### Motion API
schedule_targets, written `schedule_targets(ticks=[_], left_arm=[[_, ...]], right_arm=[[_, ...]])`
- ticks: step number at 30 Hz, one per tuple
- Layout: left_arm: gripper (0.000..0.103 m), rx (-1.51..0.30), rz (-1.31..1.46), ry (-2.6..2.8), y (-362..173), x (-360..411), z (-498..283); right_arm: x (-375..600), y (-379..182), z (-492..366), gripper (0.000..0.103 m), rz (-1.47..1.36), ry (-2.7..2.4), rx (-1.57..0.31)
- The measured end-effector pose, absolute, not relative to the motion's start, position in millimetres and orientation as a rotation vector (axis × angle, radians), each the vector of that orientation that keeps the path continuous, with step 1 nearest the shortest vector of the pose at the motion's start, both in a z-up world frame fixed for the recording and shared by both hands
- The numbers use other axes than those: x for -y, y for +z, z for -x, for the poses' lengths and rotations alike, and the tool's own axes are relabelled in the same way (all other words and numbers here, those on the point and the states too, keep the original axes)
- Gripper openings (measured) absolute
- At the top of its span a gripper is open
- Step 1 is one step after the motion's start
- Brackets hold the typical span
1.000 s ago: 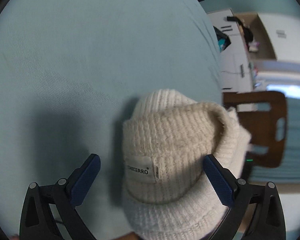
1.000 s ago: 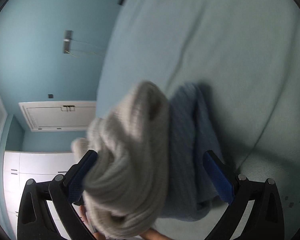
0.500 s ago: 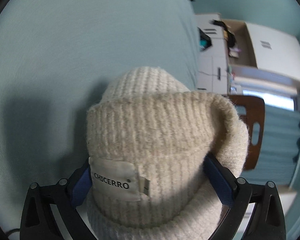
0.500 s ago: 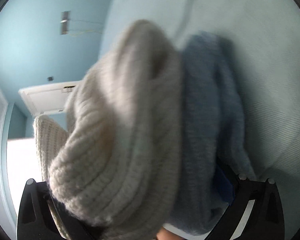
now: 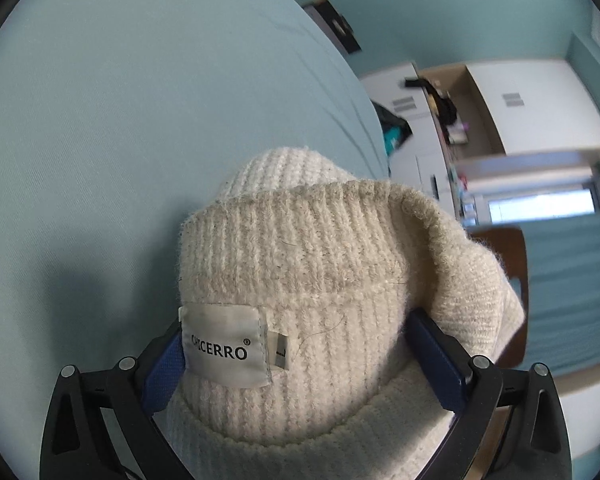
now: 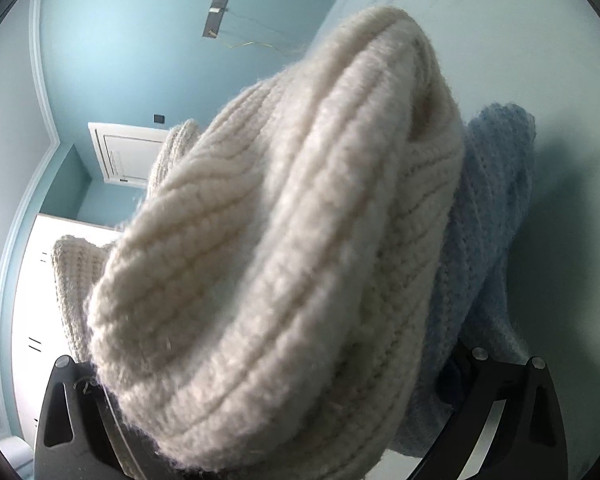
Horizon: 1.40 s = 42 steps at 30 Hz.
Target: Fold small clothes
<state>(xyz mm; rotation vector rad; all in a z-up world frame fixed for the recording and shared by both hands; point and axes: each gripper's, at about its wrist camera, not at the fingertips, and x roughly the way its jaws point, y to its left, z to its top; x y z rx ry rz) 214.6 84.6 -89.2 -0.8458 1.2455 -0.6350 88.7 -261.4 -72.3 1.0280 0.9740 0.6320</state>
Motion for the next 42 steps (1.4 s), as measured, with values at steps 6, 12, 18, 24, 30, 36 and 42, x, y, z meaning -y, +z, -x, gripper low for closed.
schedule_targets(ticks=[6, 12, 18, 24, 30, 36, 42], left_arm=[[0.102, -1.307, 0.942, -0.512, -135, -105, -229], [0.1, -1.234, 0.819, -0.33, -98, -124, -213], [0.102, -1.006, 0.431, -0.084, -8, -114, -165], [0.102, -0.897, -0.076, -0.001, 5, -31, -140], [0.103, -0.902, -0.18, 0.047, -26, 1, -146], [0.103, -0.857, -0.11, 0.059, -16, 7, -144], [0.103, -0.763, -0.258, 0.084, 9, 21, -100]], right_arm=[[250, -96, -112, 0.102, -1.018, 0.611, -1.014], [268, -82, -94, 0.102, -1.065, 0.566, -0.992], [288, 23, -25, 0.102, -0.727, 0.132, -0.702], [222, 62, 8, 0.102, -0.261, 0.13, -0.588], [246, -15, -16, 0.102, -0.169, 0.109, -0.773], [275, -12, -16, 0.102, -0.321, 0.18, -0.776], [310, 17, 52, 0.102, -0.308, 0.149, -0.682]])
